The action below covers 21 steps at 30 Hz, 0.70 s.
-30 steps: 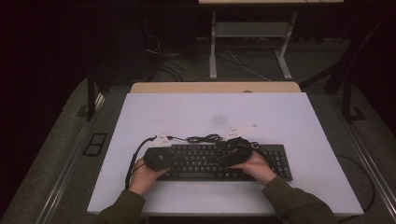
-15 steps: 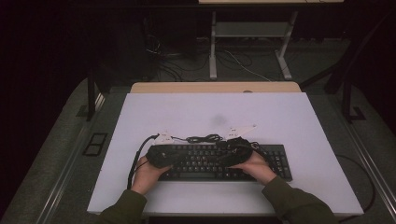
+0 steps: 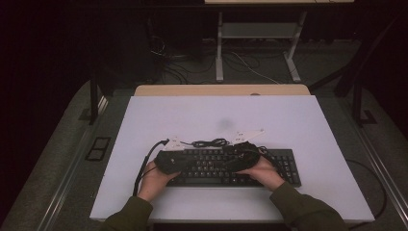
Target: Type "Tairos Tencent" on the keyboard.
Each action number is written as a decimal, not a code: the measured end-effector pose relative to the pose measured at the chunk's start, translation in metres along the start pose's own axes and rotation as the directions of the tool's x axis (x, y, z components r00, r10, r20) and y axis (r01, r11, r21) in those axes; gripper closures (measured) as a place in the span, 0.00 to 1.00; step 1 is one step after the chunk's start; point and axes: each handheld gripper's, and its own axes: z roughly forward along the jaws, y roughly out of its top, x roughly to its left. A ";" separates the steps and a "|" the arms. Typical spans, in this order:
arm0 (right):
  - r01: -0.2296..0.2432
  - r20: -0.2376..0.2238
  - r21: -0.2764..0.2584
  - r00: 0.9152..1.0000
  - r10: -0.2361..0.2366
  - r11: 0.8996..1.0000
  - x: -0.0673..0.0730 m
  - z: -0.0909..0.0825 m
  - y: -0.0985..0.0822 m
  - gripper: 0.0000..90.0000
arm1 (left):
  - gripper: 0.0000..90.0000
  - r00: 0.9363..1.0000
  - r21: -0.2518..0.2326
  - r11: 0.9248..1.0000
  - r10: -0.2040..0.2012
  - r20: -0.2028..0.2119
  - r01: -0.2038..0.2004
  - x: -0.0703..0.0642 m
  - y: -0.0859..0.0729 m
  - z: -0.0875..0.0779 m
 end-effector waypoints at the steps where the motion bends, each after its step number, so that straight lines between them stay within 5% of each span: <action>1: 0.000 -0.001 -0.003 1.000 0.000 1.000 0.000 0.000 0.000 0.31 | 0.99 1.000 0.003 1.000 0.003 0.000 -0.003 0.000 0.000 0.000; 21: -0.005 -0.004 -0.024 1.000 0.005 1.000 0.000 -0.004 0.001 0.31 | 0.93 1.000 -0.060 0.998 -0.022 0.013 0.023 0.001 0.001 -0.010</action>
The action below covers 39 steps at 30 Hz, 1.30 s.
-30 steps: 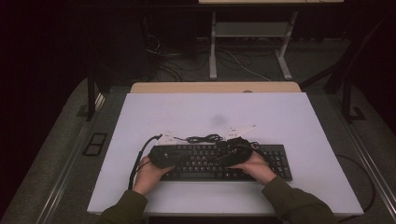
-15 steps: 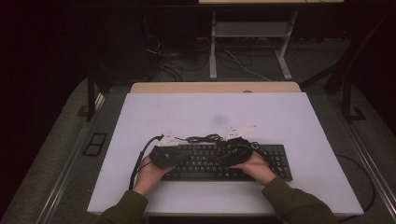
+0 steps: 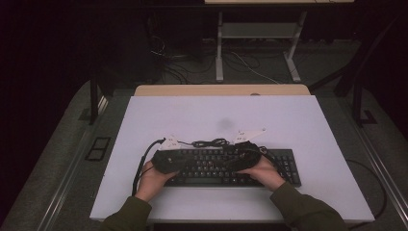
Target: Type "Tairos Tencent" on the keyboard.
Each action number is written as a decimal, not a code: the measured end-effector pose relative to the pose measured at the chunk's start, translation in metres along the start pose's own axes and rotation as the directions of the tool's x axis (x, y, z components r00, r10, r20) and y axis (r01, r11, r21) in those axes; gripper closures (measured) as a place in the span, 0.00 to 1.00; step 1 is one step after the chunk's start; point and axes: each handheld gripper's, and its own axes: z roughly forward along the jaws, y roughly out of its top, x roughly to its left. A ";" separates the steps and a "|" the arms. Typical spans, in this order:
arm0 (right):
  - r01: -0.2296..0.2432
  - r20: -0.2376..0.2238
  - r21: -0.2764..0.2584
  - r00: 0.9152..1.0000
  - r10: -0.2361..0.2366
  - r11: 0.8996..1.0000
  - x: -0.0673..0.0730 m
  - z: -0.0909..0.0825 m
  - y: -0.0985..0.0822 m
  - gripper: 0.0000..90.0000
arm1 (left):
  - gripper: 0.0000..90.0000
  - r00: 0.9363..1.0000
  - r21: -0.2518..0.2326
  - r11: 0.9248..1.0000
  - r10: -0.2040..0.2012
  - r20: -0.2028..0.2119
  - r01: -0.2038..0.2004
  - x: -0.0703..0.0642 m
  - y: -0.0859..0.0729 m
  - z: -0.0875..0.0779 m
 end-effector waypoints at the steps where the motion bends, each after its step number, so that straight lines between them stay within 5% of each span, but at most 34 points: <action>1: -0.001 0.001 -0.001 1.000 0.001 1.000 0.000 0.000 0.000 0.31 | 0.92 1.000 -0.006 1.000 -0.003 0.000 0.003 0.000 0.000 0.000; 24: -0.012 0.007 -0.006 1.000 0.012 1.000 -0.003 -0.006 0.001 0.41 | 0.53 1.000 -0.033 0.999 0.023 -0.002 -0.023 -0.006 -0.005 -0.013; 39: -0.004 0.002 0.009 1.000 0.004 1.000 -0.002 -0.006 0.001 0.67 | 0.35 0.999 -0.063 0.998 0.015 -0.034 -0.017 -0.002 -0.014 -0.026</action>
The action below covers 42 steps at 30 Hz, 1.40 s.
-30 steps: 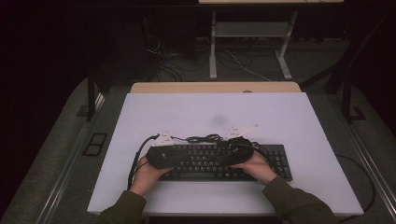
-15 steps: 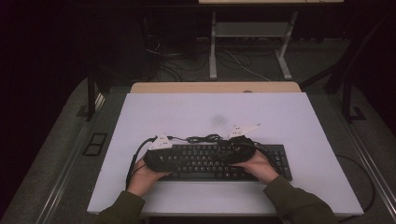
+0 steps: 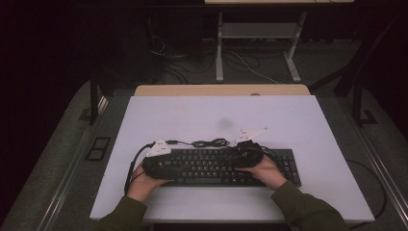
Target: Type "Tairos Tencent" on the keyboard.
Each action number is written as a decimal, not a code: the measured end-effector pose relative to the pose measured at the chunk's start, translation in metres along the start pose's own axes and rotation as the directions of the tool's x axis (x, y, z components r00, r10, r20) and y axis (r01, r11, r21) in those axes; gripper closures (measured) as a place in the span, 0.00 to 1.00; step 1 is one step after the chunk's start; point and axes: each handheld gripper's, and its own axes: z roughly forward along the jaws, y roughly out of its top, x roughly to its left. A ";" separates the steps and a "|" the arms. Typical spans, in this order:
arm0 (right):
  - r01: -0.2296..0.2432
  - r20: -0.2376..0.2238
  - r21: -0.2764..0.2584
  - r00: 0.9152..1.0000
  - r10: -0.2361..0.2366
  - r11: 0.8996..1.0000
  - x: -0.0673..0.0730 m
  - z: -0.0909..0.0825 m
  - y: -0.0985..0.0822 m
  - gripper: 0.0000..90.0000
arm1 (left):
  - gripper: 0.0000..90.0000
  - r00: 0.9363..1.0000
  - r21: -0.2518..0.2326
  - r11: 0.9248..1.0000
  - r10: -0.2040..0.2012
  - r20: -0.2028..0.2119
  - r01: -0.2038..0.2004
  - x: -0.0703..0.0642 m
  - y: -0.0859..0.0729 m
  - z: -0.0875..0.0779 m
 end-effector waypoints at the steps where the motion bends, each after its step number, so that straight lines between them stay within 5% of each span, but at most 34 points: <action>1: -0.001 0.000 0.002 1.000 0.001 1.000 0.000 0.000 0.000 0.69 | 0.34 1.000 -0.001 1.000 -0.002 -0.003 0.002 0.000 -0.001 -0.001; 16: 0.014 0.006 0.053 1.000 -0.014 0.999 -0.002 0.001 -0.001 0.99 | 0.26 1.000 -0.009 1.000 -0.002 -0.012 0.002 0.002 -0.004 -0.002; 42: 0.019 0.021 0.148 1.000 -0.022 0.989 -0.001 0.014 -0.006 0.99 | 0.25 1.000 -0.012 1.000 -0.008 -0.023 0.007 0.004 -0.004 -0.003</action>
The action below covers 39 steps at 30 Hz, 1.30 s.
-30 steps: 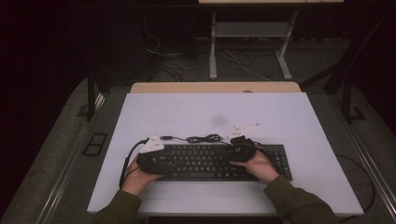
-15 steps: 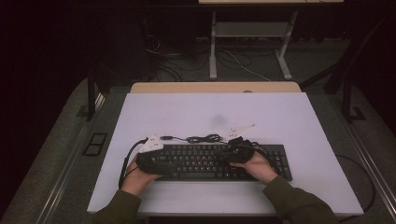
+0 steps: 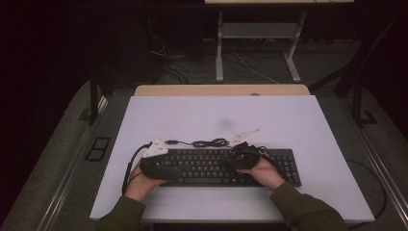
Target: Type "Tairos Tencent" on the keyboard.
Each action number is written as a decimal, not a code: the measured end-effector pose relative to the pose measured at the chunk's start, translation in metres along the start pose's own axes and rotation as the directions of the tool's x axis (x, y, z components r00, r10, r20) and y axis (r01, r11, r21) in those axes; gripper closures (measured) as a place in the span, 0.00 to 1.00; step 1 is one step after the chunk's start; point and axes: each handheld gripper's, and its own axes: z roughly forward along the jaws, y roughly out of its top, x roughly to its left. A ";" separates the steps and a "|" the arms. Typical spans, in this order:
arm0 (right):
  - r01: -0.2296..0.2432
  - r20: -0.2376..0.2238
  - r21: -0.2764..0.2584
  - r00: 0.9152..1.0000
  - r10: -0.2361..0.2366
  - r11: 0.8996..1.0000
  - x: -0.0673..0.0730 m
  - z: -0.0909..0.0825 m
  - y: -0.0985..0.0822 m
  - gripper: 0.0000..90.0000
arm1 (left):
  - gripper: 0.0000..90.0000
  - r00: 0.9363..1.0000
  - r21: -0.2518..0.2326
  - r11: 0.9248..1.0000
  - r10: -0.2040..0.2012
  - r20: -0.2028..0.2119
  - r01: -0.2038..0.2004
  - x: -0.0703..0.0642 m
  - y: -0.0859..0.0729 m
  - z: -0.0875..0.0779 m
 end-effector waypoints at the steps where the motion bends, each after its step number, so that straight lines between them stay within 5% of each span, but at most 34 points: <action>1: -0.001 0.002 0.005 1.000 0.001 1.000 0.000 0.000 0.000 0.99 | 0.25 1.000 0.000 1.000 0.000 0.000 0.000 0.000 0.000 0.000; 23: -0.005 0.003 -0.022 1.000 0.005 1.000 0.000 -0.006 0.001 0.95 | 0.25 1.000 -0.006 1.000 0.000 -0.011 0.000 0.000 0.001 -0.002; 39: -0.022 -0.020 -0.112 1.000 0.020 0.993 -0.004 -0.016 0.001 0.59 | 0.32 1.000 -0.003 1.000 -0.001 -0.008 0.001 0.001 0.000 -0.005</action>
